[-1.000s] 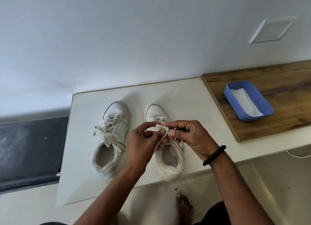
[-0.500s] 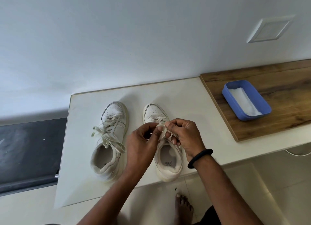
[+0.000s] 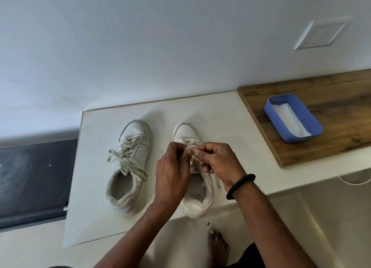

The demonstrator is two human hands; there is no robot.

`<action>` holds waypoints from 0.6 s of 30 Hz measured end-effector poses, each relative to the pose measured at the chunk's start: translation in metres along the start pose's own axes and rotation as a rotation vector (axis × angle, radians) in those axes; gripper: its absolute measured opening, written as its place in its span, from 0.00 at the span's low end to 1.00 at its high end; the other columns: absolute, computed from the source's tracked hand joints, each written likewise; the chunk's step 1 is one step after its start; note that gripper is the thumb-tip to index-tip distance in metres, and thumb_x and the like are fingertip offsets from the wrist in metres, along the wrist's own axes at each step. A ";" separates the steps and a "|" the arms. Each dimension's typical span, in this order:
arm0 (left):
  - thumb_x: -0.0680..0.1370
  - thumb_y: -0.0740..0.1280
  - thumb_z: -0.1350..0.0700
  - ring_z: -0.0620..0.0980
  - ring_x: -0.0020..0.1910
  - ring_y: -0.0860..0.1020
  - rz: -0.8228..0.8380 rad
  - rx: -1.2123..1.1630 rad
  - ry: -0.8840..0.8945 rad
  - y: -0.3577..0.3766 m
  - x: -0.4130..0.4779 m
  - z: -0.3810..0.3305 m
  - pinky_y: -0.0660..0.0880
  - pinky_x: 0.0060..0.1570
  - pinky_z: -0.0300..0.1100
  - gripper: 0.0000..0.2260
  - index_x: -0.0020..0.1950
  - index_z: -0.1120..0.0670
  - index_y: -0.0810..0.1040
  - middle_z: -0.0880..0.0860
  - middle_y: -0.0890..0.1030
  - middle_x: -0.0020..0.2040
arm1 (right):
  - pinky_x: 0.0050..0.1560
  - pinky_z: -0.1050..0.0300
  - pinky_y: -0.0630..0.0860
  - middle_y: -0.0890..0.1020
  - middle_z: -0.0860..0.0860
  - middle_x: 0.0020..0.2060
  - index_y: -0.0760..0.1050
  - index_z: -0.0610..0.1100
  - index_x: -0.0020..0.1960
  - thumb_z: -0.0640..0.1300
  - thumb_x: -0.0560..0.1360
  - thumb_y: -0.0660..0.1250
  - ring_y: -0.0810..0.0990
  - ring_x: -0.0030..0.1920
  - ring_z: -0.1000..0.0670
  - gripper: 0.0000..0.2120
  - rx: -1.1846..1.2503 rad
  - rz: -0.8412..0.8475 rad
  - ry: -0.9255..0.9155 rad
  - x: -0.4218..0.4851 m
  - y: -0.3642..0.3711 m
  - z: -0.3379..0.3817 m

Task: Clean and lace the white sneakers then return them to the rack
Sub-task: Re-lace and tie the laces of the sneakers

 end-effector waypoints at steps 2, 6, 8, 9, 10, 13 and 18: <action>0.82 0.66 0.52 0.44 0.38 0.80 -0.014 -0.002 0.000 -0.002 0.001 0.000 0.72 0.36 0.36 0.05 0.50 0.54 0.76 0.46 0.82 0.40 | 0.28 0.65 0.69 0.82 0.48 0.32 0.84 0.37 0.49 0.39 0.78 0.70 0.72 0.27 0.53 0.06 -0.048 0.068 -0.006 -0.001 -0.001 0.003; 0.81 0.67 0.54 0.45 0.39 0.78 -0.018 0.053 0.027 -0.003 0.001 0.000 0.69 0.38 0.32 0.04 0.50 0.54 0.77 0.46 0.82 0.42 | 0.32 0.69 0.71 0.81 0.59 0.27 0.84 0.39 0.47 0.34 0.74 0.74 0.76 0.28 0.61 0.03 -0.122 0.114 -0.059 -0.003 -0.005 0.005; 0.80 0.68 0.57 0.40 0.38 0.76 -0.026 0.080 0.054 -0.003 0.001 -0.003 0.66 0.38 0.26 0.02 0.49 0.55 0.77 0.46 0.80 0.42 | 0.32 0.72 0.71 0.80 0.62 0.26 0.83 0.40 0.46 0.33 0.75 0.73 0.76 0.28 0.64 0.04 -0.173 0.104 -0.078 -0.002 -0.004 0.004; 0.80 0.69 0.58 0.39 0.38 0.75 -0.033 0.098 0.073 -0.004 0.001 -0.005 0.66 0.39 0.24 0.02 0.49 0.55 0.78 0.46 0.80 0.42 | 0.33 0.73 0.70 0.79 0.63 0.25 0.83 0.42 0.46 0.34 0.76 0.71 0.76 0.28 0.65 0.05 -0.211 0.106 -0.078 -0.002 -0.003 0.005; 0.80 0.69 0.59 0.37 0.37 0.74 -0.039 0.113 0.087 -0.004 0.001 -0.006 0.66 0.39 0.23 0.02 0.48 0.55 0.78 0.46 0.79 0.43 | 0.34 0.73 0.70 0.79 0.65 0.25 0.83 0.45 0.44 0.35 0.77 0.70 0.77 0.29 0.66 0.07 -0.255 0.104 -0.077 -0.002 -0.001 0.007; 0.79 0.70 0.60 0.37 0.33 0.74 -0.042 0.092 0.061 -0.005 0.001 -0.007 0.66 0.36 0.24 0.02 0.48 0.55 0.78 0.42 0.77 0.38 | 0.38 0.68 0.72 0.80 0.61 0.28 0.82 0.49 0.38 0.38 0.79 0.69 0.76 0.30 0.64 0.12 -0.367 0.097 -0.071 -0.003 0.000 0.009; 0.79 0.71 0.56 0.39 0.30 0.76 -0.034 0.001 -0.004 -0.008 0.001 -0.012 0.66 0.31 0.26 0.03 0.46 0.53 0.79 0.40 0.77 0.33 | 0.41 0.51 0.71 0.79 0.30 0.40 0.81 0.35 0.41 0.41 0.80 0.67 0.71 0.36 0.46 0.12 -0.401 0.129 -0.050 -0.001 -0.001 0.008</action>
Point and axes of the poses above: each hand's wrist, its own x-axis towards the middle knuckle, its own y-axis out of the palm, z = x × y, the point moved 4 cm from there along x, towards the middle knuckle
